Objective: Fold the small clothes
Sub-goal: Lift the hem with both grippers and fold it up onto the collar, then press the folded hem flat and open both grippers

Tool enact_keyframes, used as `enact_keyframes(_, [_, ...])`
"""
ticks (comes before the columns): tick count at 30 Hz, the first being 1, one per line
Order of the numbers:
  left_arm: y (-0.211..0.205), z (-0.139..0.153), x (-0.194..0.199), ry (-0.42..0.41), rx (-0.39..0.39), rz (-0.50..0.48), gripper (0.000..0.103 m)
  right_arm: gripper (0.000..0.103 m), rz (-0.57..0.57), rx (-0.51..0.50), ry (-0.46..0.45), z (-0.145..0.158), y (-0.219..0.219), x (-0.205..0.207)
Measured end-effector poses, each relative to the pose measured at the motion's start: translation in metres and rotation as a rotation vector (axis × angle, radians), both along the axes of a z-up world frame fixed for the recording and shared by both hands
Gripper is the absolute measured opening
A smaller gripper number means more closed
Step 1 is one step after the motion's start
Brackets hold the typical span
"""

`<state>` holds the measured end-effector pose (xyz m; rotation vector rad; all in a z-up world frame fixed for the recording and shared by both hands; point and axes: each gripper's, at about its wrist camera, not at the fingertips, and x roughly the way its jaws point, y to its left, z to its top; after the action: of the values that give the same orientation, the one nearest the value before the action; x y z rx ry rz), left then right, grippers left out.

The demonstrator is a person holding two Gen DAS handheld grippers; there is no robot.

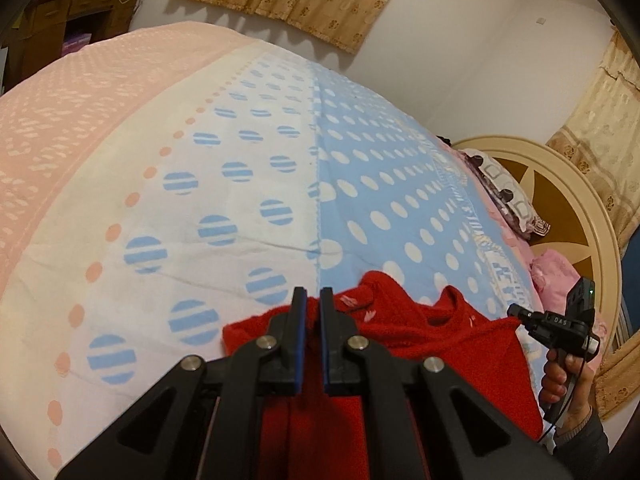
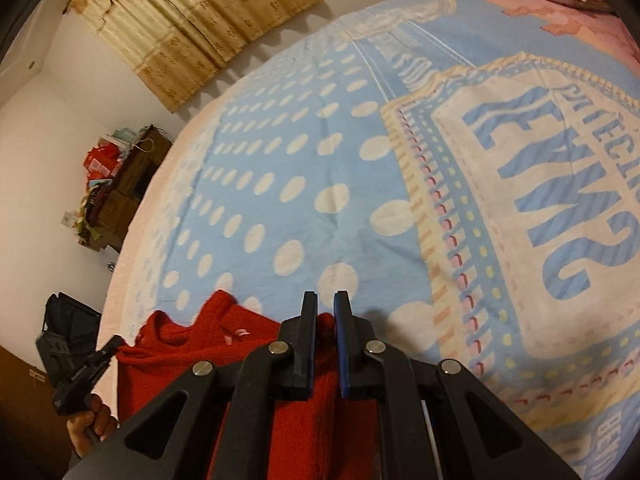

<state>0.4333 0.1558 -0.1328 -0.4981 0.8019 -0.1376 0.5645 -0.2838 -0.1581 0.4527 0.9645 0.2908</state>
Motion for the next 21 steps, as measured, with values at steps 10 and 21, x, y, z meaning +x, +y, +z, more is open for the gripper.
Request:
enact_keyframes(10, [0.013,0.005,-0.009,-0.005,0.023,0.043,0.027,0.066,0.037,0.010,-0.078,0.017,-0.002,-0.023])
enact_keyframes(21, [-0.018,-0.006,0.001,0.047,0.123,-0.096,0.055,0.064,0.161,-0.089,-0.044,0.006,0.030,-0.015])
